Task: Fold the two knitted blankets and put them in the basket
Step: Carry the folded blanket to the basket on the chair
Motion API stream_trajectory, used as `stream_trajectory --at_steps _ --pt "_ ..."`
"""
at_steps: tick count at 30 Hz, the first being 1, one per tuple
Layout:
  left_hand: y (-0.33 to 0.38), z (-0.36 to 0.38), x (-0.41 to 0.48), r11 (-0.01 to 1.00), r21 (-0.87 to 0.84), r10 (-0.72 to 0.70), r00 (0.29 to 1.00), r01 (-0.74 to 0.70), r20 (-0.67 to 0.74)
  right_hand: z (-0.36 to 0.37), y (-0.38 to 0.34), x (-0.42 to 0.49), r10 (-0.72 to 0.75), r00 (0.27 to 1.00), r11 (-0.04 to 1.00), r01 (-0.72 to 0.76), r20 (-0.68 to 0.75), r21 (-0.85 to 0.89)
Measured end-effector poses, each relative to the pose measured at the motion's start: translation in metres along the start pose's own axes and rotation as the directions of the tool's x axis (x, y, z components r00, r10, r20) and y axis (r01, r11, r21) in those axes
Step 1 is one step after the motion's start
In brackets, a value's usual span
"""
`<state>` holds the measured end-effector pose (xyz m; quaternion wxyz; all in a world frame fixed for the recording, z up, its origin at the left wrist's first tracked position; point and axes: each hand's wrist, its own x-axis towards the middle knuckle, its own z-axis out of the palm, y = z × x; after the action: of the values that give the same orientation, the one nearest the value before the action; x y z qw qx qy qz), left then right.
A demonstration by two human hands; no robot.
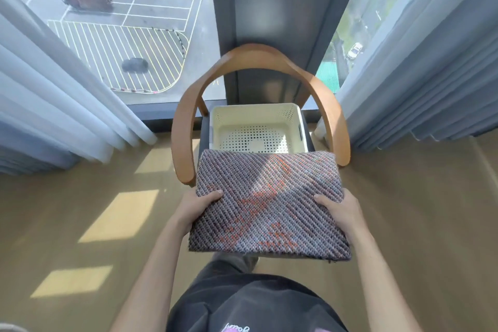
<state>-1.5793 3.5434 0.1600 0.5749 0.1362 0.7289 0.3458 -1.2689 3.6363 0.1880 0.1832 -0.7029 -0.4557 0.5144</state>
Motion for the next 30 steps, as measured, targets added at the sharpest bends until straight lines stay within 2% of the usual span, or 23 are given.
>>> stream_trajectory --at_steps 4,9,14,17,26,30 --pt "0.053 0.005 0.04 0.999 0.052 -0.003 1.0 0.004 -0.017 0.003 -0.041 0.049 -0.012 1.0 0.999 0.012 -0.002 -0.036" --pt "0.106 0.023 0.087 1.0 0.021 -0.014 1.0 0.014 -0.016 0.001 -0.077 0.112 0.011 0.999 1.0 -0.012 -0.035 -0.011" --pt "0.153 0.059 0.143 0.998 0.054 -0.002 0.996 0.007 -0.089 -0.014 -0.111 0.181 -0.014 0.998 0.999 0.011 -0.066 -0.043" --pt "0.177 0.087 0.173 1.0 0.015 0.012 0.994 -0.011 -0.109 -0.026 -0.131 0.22 -0.034 0.995 0.997 0.027 -0.097 -0.075" --pt "0.192 0.107 0.236 0.996 -0.075 -0.049 0.991 0.04 -0.127 -0.015 -0.15 0.279 -0.093 0.992 0.989 0.082 -0.087 -0.12" --pt "0.199 0.113 0.254 0.992 -0.115 -0.056 0.992 0.043 -0.111 -0.009 -0.151 0.285 -0.087 0.987 0.991 0.072 -0.137 -0.111"
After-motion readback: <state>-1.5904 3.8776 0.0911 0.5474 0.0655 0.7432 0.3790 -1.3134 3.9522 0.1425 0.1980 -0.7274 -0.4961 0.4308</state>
